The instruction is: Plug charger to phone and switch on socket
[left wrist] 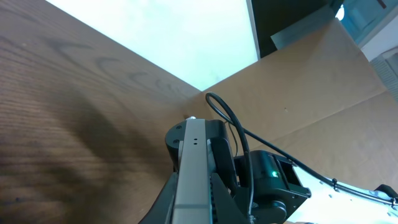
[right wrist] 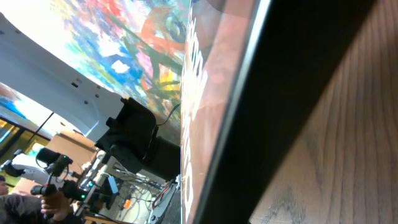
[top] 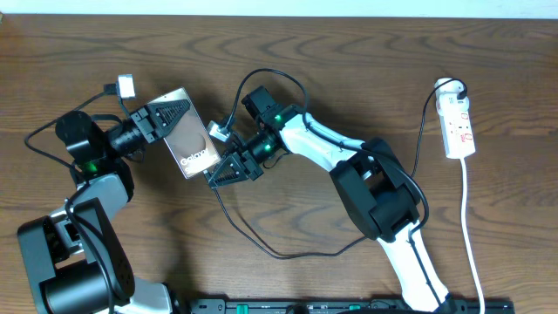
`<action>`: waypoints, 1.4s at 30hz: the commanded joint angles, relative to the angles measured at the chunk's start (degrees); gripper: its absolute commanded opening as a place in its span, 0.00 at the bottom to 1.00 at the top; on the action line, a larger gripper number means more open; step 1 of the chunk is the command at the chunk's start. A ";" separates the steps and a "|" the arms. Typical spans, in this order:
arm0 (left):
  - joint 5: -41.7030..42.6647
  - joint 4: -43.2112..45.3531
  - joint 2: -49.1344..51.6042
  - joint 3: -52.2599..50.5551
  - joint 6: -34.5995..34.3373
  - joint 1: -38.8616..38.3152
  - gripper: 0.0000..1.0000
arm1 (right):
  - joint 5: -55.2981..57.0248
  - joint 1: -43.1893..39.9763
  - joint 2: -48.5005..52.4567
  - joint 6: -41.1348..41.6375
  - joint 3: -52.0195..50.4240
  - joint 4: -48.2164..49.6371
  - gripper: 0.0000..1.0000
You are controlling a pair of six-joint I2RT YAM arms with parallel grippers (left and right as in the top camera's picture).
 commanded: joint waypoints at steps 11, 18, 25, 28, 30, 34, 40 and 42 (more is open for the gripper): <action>0.50 1.31 -0.52 -0.61 0.48 -0.85 0.07 | -4.22 2.36 -4.37 -0.46 1.79 0.76 0.01; 0.50 1.29 -0.52 -0.61 -0.07 -0.85 0.08 | -3.26 2.38 -4.37 -0.44 1.79 0.59 0.01; 0.50 1.31 -0.52 0.20 -2.29 -0.85 0.07 | -3.15 2.38 -4.37 -0.46 1.79 0.57 0.01; 0.52 1.31 -0.52 0.63 -3.28 -0.85 0.07 | -2.54 2.38 -4.37 -0.44 1.77 0.57 0.01; 0.55 1.31 -0.52 0.74 -3.65 -0.85 0.08 | -1.86 2.38 -4.37 -0.44 1.70 0.55 0.01; 0.98 1.31 -0.52 0.74 -3.65 -0.85 0.07 | -1.42 2.38 -4.37 -0.44 1.68 0.39 0.01; 1.42 1.31 -0.52 0.74 -3.65 -0.85 0.07 | -1.42 2.19 -4.37 -0.44 1.68 0.39 0.01; 1.40 1.31 -0.52 0.74 -3.65 -0.85 0.08 | -1.38 2.19 -4.37 -0.44 1.68 0.39 0.01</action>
